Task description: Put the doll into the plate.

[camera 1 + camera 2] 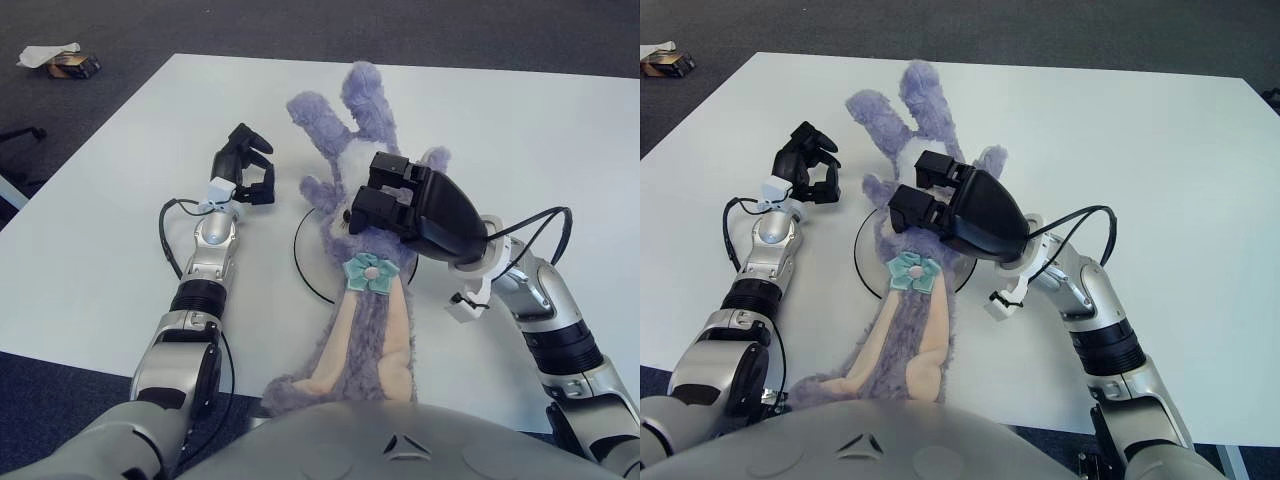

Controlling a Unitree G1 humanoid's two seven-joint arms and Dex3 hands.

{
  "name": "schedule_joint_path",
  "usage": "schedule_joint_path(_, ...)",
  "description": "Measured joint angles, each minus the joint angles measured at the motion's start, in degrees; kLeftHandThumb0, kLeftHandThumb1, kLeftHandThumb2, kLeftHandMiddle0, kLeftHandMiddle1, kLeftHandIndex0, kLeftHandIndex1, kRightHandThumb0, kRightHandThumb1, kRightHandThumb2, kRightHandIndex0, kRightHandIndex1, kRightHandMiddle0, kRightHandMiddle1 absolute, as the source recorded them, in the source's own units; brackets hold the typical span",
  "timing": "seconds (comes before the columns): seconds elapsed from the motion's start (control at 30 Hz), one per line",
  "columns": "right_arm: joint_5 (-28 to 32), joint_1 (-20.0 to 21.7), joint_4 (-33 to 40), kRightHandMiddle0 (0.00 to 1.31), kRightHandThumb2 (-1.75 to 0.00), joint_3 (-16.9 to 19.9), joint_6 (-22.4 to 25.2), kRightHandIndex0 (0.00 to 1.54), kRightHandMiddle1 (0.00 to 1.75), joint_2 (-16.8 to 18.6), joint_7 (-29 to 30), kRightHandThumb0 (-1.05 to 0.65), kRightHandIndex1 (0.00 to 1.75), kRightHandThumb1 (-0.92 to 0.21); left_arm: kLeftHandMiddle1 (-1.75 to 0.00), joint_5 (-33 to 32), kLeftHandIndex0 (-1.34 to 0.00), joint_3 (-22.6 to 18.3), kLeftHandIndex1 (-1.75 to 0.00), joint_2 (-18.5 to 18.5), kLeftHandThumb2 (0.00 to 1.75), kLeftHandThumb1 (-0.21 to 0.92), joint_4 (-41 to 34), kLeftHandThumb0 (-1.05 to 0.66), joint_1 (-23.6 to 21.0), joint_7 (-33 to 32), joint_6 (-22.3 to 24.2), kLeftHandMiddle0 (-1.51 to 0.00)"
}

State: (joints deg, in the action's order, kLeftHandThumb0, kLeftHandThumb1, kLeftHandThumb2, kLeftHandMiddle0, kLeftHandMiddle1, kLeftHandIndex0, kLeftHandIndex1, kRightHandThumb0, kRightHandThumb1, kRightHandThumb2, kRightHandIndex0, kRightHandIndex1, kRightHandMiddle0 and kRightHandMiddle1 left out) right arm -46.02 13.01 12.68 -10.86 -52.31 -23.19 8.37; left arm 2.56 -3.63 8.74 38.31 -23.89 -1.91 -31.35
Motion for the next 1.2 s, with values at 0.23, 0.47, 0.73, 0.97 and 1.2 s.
schedule_joint_path(0.23, -1.07, 0.56, 0.03, 0.71, -1.51, 0.29, -0.77, 0.71, 1.75, -0.61, 0.3, 0.0, 1.56, -0.09, -1.75, -0.39, -0.49, -0.13, -1.75, -0.1, 1.34, 0.31, 0.16, -0.01, -0.15, 0.51, -0.02, -0.51)
schedule_joint_path(0.47, -1.05, 1.12, 0.37, 0.77, -1.35, 0.34, -0.77, 0.54, 1.47, -1.52, -0.81, 0.0, 1.72, -0.21, -1.75, -0.57, -0.51, -0.43, -1.75, -0.14, 1.36, 0.28, 0.49, -0.01, -0.39, 0.52, -0.49, -0.52)
schedule_joint_path(0.73, -1.05, 1.42, 0.38, 0.75, -1.13, 0.34, -1.18, 0.44, 1.32, -1.59, -0.72, 0.0, 1.75, -0.36, -1.75, -0.09, -0.52, -0.38, -1.75, -0.15, 1.37, 0.28, 0.7, -0.01, -0.53, 0.17, -1.45, -0.53)
schedule_joint_path(0.97, -2.19, 1.78, 0.25, 0.56, -1.09, 0.41, -1.95, 0.32, 1.65, -1.91, -0.13, -0.01, 1.67, -0.47, -1.75, 0.0, -0.52, -0.27, -1.75, -0.09, 1.37, 0.27, 0.64, -0.01, -0.53, 0.4, -1.29, -0.53)
schedule_joint_path(1.2, -3.21, 2.71, -0.3, 0.39, -0.98, 0.39, -3.24, 0.33, 1.69, -3.31, -0.02, -0.01, 1.66, -0.57, -1.75, -1.84, -0.51, -0.71, -1.75, -0.23, 1.37, 0.28, 0.78, -0.01, -0.54, 2.14, -0.7, -0.53)
